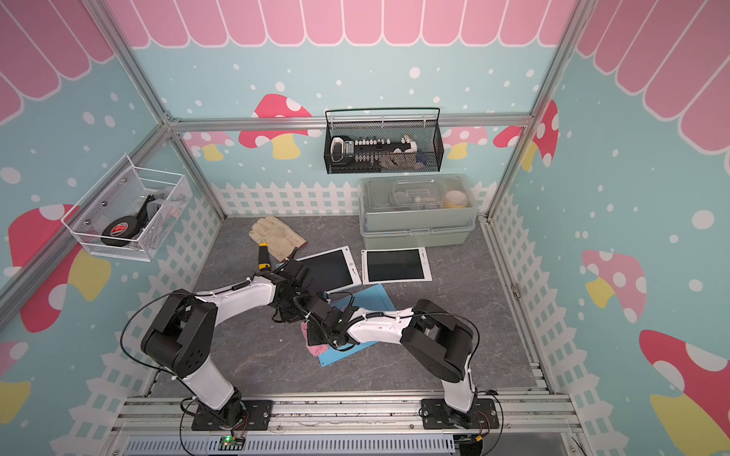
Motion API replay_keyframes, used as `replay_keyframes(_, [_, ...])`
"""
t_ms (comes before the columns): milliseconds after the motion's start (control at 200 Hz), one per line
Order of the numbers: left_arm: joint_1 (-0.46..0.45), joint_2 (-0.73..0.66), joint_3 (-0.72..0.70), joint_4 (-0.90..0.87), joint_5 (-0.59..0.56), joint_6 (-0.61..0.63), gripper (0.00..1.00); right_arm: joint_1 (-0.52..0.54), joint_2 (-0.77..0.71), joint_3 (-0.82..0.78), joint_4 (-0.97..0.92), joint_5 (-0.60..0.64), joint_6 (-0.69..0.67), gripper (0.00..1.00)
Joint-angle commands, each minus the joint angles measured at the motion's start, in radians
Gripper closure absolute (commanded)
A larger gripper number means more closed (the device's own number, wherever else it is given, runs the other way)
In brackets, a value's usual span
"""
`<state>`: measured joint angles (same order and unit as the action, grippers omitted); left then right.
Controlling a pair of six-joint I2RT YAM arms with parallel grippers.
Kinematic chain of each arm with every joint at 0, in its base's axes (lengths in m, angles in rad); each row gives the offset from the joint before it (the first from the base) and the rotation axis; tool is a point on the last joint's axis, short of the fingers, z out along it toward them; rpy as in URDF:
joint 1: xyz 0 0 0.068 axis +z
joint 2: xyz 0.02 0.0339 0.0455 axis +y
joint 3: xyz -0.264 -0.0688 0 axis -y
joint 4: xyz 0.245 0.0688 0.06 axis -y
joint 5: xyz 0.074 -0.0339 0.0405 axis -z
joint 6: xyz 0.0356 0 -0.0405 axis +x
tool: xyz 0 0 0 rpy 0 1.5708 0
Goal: Wipe the drawing tablet
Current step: Wipe the dirt from the drawing tablet.
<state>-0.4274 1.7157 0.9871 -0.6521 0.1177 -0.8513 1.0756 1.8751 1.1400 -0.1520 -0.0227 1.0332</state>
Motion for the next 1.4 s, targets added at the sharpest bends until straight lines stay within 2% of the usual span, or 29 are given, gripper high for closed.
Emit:
replay_keyframes(0, [0.0,0.064,-0.048,-0.011,-0.02,0.016,0.82,-0.059,-0.016,-0.068,0.031,0.021,0.057,1.0])
replay_keyframes(175, [0.01,0.061,-0.048,-0.015,-0.026,0.023,0.82,-0.131,-0.131,-0.127,-0.22,0.119,0.063,1.0])
replay_keyframes(320, [0.013,0.06,-0.047,-0.017,-0.03,0.027,0.82,-0.196,-0.296,-0.179,-0.458,0.254,0.058,1.0])
replay_keyframes(395, [0.012,0.058,-0.04,-0.023,-0.033,0.03,0.82,-0.274,-0.392,-0.208,-0.583,0.32,0.056,1.0])
replay_keyframes(540, [0.013,0.034,-0.02,-0.036,-0.032,0.032,0.8,-0.499,-0.561,-0.255,-0.737,0.406,-0.008,1.0])
replay_keyframes(700, [0.013,-0.001,0.018,-0.06,-0.035,0.035,0.76,-0.755,-0.644,-0.315,-0.761,0.364,-0.106,1.0])
replay_keyframes(886, [0.012,-0.044,0.069,-0.078,-0.01,0.038,0.67,-0.895,-0.652,-0.376,-0.749,0.303,-0.131,1.0])
replay_keyframes(1046, [0.013,-0.112,0.089,-0.109,-0.014,0.02,0.54,-0.905,-0.702,-0.371,-0.735,0.297,-0.137,1.0])
replay_keyframes(1171, [0.044,-0.157,0.062,-0.103,0.038,-0.004,0.53,-0.905,-0.707,-0.341,-0.73,0.303,-0.175,1.0])
replay_keyframes(1221, [0.045,-0.164,0.044,-0.099,0.06,-0.01,0.54,-0.899,-0.695,-0.318,-0.713,0.263,-0.225,1.0])
replay_keyframes(1276, [0.043,-0.172,0.018,-0.075,0.093,-0.017,0.54,-0.839,-0.689,-0.279,-0.65,0.216,-0.297,1.0])
replay_keyframes(1396, [0.023,-0.166,-0.022,0.003,0.168,-0.04,0.57,-0.626,-0.621,-0.155,-0.54,0.167,-0.365,1.0])
